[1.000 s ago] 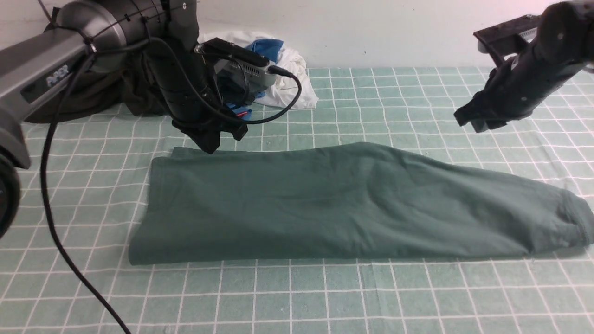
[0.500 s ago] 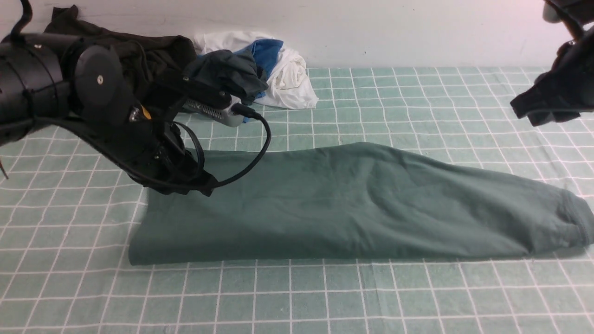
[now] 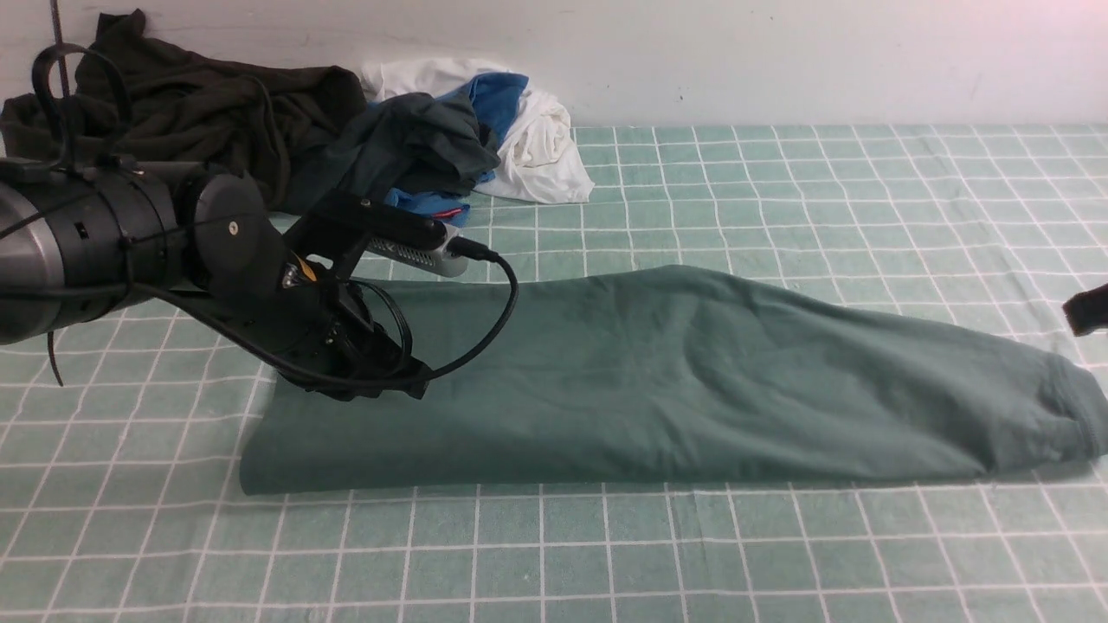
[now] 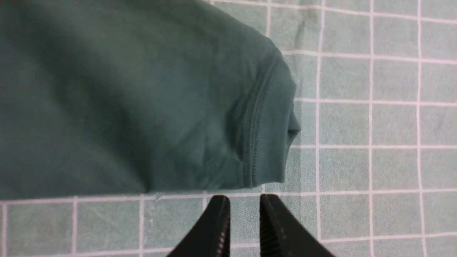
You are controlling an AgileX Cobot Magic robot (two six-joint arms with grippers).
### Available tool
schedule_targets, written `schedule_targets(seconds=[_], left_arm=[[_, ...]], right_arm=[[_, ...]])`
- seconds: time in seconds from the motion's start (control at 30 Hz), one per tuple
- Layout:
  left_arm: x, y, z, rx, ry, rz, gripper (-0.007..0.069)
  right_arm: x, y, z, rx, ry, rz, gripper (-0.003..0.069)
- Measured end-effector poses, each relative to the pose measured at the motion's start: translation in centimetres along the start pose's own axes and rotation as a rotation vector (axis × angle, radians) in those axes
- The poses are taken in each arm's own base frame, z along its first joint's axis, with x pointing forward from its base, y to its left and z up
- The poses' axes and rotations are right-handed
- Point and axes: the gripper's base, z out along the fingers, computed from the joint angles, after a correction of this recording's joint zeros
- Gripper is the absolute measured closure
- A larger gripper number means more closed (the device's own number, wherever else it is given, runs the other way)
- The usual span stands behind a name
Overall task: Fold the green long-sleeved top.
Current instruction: Use the right arm to clamp the right edge of the fabric
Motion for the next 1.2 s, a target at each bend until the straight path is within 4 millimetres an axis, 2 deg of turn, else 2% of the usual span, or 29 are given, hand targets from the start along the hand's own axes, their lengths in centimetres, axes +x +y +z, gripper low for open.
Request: schedule_targets(seconds=[0.13, 0.3, 0.33, 0.37, 0.4, 0.47, 0.57, 0.73, 1.2], left_arm=[[0.0, 0.0, 0.0, 0.001, 0.001, -0.001, 0.0627], [0.0, 0.0, 0.1, 0.000, 0.003, 0.000, 0.0627], [0.0, 0.0, 0.1, 0.000, 0.003, 0.000, 0.0627], [0.0, 0.0, 0.1, 0.000, 0.003, 0.000, 0.0627], [0.0, 0.0, 0.1, 0.000, 0.003, 0.000, 0.0627], [0.0, 0.0, 0.1, 0.000, 0.003, 0.000, 0.0627], [0.0, 0.0, 0.1, 0.000, 0.003, 0.004, 0.0627], [0.0, 0.0, 0.1, 0.000, 0.003, 0.005, 0.0627], [0.2, 0.0, 0.1, 0.006, 0.023, 0.052, 0.0627]], right_arm=[[0.1, -1.6, 2.1, -0.026, 0.028, 0.102, 0.0399], [-0.1, -2.0, 5.9, -0.048, 0.071, 0.140, 0.0187], [0.0, -1.9, 6.8, -0.052, 0.092, 0.142, 0.0158], [0.0, -1.9, 6.8, -0.052, 0.092, 0.142, 0.0152], [0.2, -1.8, 8.2, -0.060, 0.127, 0.144, 0.0112], [0.5, -1.6, 9.7, -0.066, 0.165, 0.142, 0.0079], [0.9, -1.4, 11.9, -0.073, 0.205, 0.139, 0.0070], [0.9, -1.4, 13.6, -0.053, 0.187, 0.155, 0.0085], [-0.1, -1.8, 13.5, -0.013, 0.121, 0.244, 0.0099]])
